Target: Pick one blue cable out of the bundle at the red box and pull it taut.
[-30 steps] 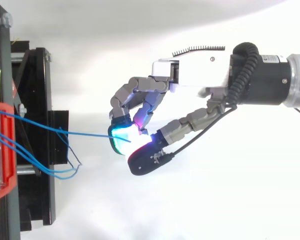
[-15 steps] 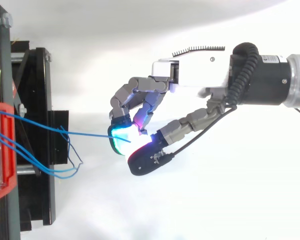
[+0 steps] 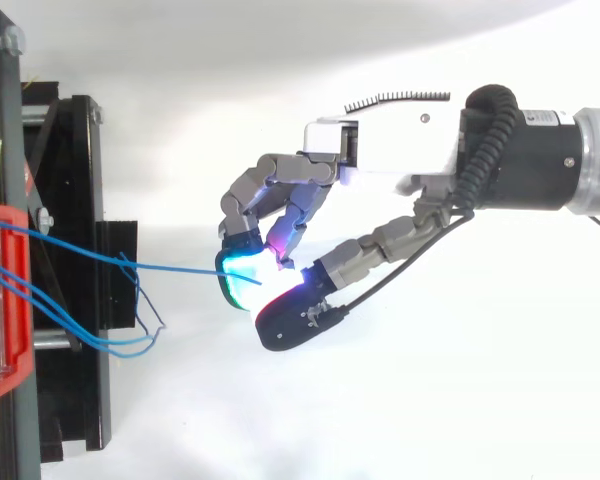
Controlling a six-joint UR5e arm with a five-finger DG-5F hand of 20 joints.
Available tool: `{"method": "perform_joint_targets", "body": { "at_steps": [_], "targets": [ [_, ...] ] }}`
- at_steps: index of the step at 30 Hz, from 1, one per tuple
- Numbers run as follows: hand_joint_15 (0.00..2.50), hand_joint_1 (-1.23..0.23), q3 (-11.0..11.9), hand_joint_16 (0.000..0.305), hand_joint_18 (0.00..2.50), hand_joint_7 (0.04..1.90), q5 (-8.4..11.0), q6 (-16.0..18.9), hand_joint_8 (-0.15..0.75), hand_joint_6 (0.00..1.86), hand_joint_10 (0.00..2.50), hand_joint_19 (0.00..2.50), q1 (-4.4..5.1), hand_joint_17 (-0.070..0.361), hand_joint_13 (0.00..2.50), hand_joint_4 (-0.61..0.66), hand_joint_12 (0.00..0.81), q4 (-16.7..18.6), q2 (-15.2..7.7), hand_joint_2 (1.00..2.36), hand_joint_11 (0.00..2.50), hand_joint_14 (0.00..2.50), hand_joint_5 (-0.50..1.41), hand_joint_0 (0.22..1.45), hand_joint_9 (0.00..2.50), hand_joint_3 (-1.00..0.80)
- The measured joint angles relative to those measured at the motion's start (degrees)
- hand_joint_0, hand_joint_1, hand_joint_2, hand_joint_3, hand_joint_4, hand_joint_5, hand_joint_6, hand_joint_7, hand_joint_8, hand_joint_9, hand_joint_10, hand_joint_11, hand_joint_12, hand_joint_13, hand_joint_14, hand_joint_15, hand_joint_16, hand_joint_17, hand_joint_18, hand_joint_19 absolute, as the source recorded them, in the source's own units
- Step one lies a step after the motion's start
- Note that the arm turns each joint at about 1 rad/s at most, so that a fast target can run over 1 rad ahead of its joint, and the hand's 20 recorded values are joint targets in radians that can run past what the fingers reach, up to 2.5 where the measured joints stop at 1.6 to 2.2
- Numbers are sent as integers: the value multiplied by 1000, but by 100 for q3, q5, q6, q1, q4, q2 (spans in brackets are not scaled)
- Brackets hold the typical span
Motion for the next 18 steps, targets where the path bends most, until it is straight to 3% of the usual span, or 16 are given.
{"method": "perform_joint_targets", "body": {
  "at_steps": [18],
  "targets": [
    [176,-816,0,47,407,1152,0,-1,382,912,12,99,1,107,476,97,365,0,-1,1018,788,6,-130,645,922,-197]
  ]
}}
